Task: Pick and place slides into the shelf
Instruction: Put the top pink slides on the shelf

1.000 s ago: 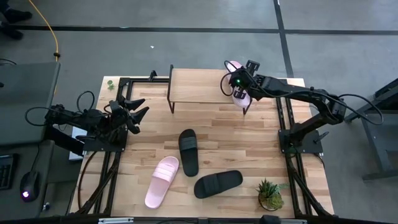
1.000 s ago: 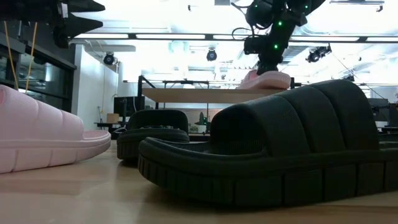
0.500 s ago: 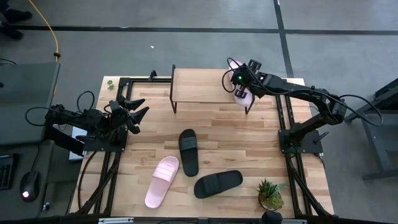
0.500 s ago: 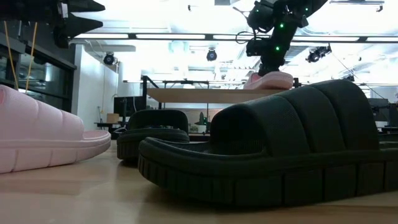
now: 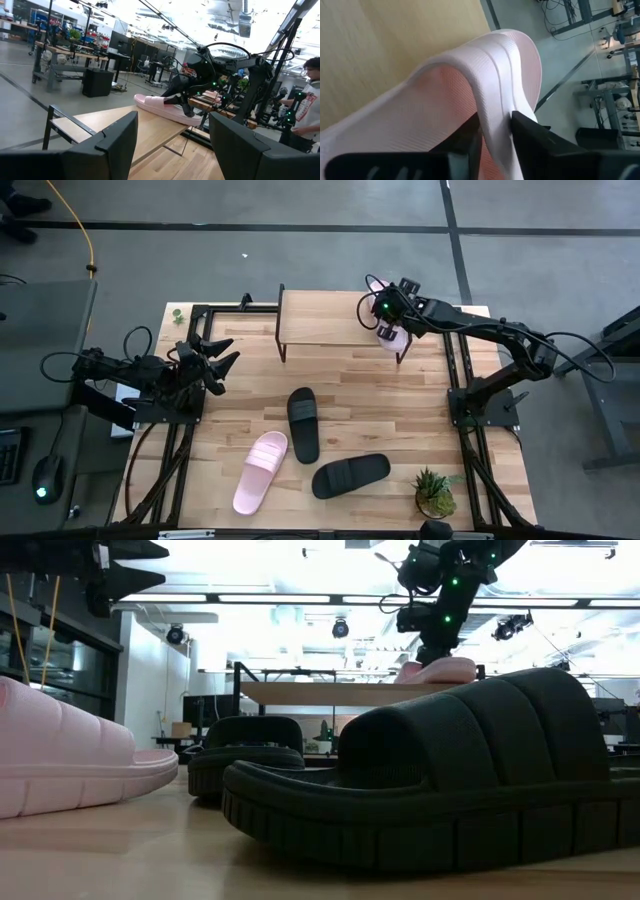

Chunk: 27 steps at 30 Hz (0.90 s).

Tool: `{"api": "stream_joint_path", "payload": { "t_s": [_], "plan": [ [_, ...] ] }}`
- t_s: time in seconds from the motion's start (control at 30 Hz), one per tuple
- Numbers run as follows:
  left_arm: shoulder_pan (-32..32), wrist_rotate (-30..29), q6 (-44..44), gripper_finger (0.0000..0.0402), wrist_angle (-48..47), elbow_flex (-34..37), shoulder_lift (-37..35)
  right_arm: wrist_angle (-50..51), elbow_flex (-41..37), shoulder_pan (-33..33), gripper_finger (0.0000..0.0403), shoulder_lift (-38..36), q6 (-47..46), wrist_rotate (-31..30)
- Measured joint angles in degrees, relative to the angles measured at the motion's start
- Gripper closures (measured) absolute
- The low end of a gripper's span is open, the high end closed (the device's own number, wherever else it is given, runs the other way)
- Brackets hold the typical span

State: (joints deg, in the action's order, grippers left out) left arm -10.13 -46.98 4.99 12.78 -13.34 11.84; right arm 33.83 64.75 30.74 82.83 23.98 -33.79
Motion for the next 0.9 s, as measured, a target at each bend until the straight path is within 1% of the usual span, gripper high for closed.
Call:
{"api": "stream_joint_path", "payload": {
  "t_s": [0.23, 0.57, 0.9],
  "plan": [
    [0.0, 0.0, 0.0, 0.0176, 0.0, 0.0, 0.0, 0.0, 0.0, -0.4, 0.0284, 0.0, -1.1, 2.3],
    [0.0, 0.0, 0.0, 0.0176, 0.0, 0.0, 0.0, 0.1, 0.0, -4.5, 0.0283, 0.0, -1.0, -2.6],
    [0.0, 0.0, 0.0, 0.0176, 0.0, 0.0, 0.0, 0.0, 0.0, -5.4, 0.0283, 0.0, -1.2, -3.0]
  ]
}}
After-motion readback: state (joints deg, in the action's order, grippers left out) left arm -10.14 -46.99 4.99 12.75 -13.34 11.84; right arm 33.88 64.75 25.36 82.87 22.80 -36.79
